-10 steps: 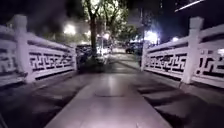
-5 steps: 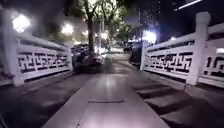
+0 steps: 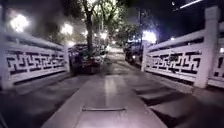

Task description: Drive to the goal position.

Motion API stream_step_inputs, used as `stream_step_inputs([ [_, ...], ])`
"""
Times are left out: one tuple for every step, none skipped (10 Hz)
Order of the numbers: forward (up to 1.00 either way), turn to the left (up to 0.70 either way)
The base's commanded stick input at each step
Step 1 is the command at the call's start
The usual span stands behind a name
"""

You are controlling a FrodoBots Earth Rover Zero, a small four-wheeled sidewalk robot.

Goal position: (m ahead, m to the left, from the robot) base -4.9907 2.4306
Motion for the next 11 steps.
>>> stream_step_inputs([
  [0.45,0.11],
  [0.45,0.27],
  [0.45,0.17],
  [0.45,0.00],
  [0.45,0.00],
  [0.45,0.00],
  [0.45,0.00],
  [0.45,0.00],
  [0.45,0.00],
  [0.45,0.00],
  [0.45,0.00],
])
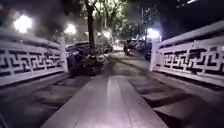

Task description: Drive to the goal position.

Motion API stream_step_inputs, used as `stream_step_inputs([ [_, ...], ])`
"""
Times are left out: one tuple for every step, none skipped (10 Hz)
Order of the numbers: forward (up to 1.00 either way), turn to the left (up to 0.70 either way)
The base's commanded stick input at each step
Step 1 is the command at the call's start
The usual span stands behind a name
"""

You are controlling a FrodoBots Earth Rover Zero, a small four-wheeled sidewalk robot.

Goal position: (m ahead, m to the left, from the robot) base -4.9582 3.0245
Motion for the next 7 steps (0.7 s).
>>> stream_step_inputs([
  [0.45,0.00],
  [0.45,0.00],
  [0.45,0.00],
  [0.45,0.00],
  [0.45,0.00],
  [0.45,0.00],
  [0.45,0.00],
])
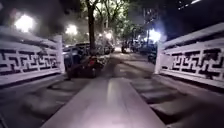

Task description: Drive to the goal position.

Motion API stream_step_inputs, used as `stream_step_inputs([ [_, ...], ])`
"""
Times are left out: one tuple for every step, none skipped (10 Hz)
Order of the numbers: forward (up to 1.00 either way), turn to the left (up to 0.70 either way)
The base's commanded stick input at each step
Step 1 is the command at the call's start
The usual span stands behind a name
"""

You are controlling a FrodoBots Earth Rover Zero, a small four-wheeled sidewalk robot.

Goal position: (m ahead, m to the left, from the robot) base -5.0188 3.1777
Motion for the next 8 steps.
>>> stream_step_inputs([
  [0.45,0.00],
  [0.45,0.00],
  [0.45,0.00],
  [0.45,0.00],
  [0.45,0.00],
  [0.45,0.00],
  [0.45,0.00],
  [0.45,0.00],
])
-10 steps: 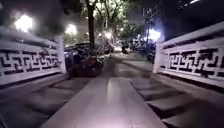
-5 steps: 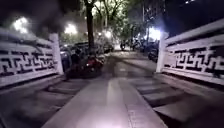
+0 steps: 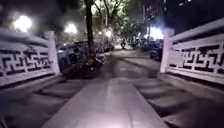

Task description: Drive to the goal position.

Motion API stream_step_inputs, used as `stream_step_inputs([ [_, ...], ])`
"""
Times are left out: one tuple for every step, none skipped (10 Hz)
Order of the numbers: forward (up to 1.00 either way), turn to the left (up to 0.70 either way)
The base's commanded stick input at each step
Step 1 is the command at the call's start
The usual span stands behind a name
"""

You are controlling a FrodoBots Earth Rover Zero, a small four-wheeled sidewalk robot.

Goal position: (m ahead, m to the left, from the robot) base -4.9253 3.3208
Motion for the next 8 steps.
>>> stream_step_inputs([
  [0.45,0.00],
  [0.53,0.00],
  [0.70,0.00],
  [0.70,0.00],
  [0.70,0.00],
  [0.50,0.00],
  [0.45,0.00],
  [0.45,0.00],
])
